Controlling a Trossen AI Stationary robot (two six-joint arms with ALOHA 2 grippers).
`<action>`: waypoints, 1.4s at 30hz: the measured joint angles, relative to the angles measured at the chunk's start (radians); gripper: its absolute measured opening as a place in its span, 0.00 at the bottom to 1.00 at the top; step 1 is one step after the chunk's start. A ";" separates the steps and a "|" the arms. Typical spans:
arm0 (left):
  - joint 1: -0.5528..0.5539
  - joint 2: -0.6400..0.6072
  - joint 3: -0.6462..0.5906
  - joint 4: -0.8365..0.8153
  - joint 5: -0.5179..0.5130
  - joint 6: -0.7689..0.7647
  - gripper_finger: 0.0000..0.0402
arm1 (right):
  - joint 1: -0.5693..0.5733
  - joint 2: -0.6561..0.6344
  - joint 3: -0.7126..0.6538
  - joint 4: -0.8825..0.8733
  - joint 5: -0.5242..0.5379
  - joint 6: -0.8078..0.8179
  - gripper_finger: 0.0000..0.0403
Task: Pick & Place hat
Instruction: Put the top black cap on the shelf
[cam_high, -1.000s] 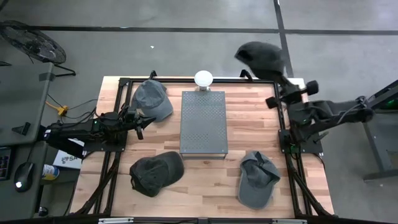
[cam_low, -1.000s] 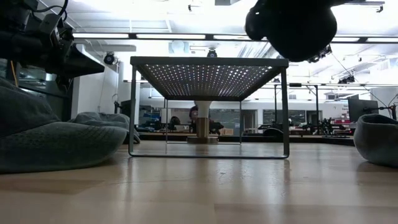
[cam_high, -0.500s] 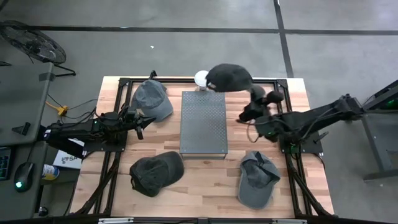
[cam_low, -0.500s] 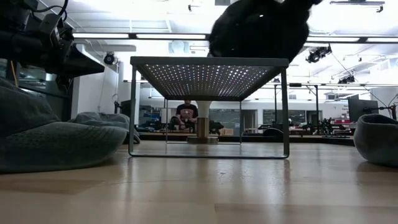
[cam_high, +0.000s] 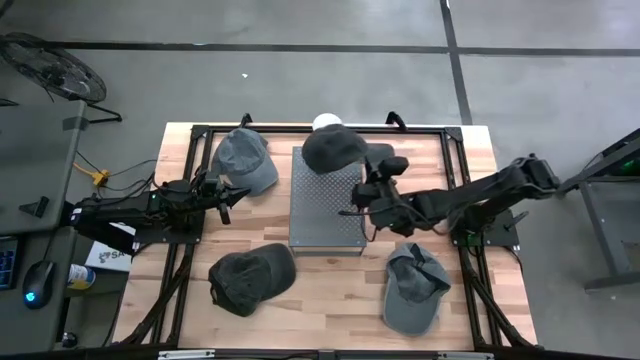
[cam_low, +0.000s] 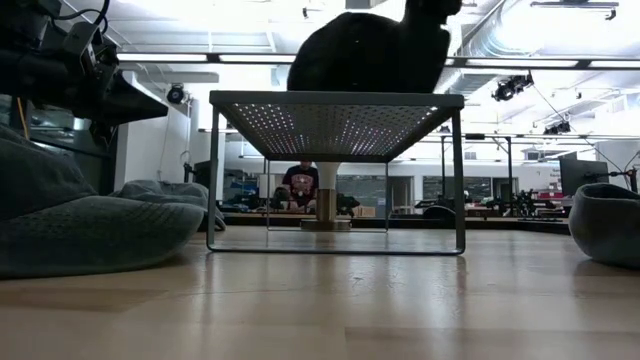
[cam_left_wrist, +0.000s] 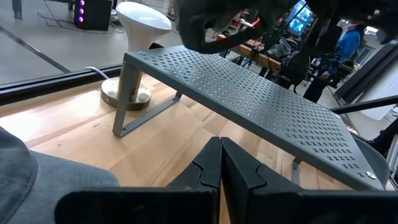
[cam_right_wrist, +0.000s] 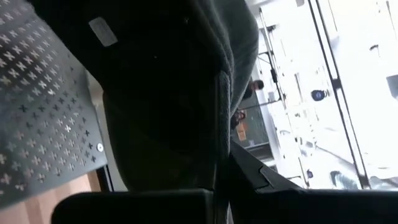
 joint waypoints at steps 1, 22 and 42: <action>0.000 0.000 0.000 0.000 0.000 0.000 0.00 | -0.001 0.012 0.010 0.001 -0.003 -0.006 0.01; 0.000 0.000 0.000 0.000 -0.001 0.000 0.00 | -0.035 0.117 0.070 0.051 -0.098 -0.143 0.01; 0.000 0.000 0.000 0.000 -0.005 0.000 0.00 | -0.116 0.125 0.064 -0.078 -0.267 0.060 0.01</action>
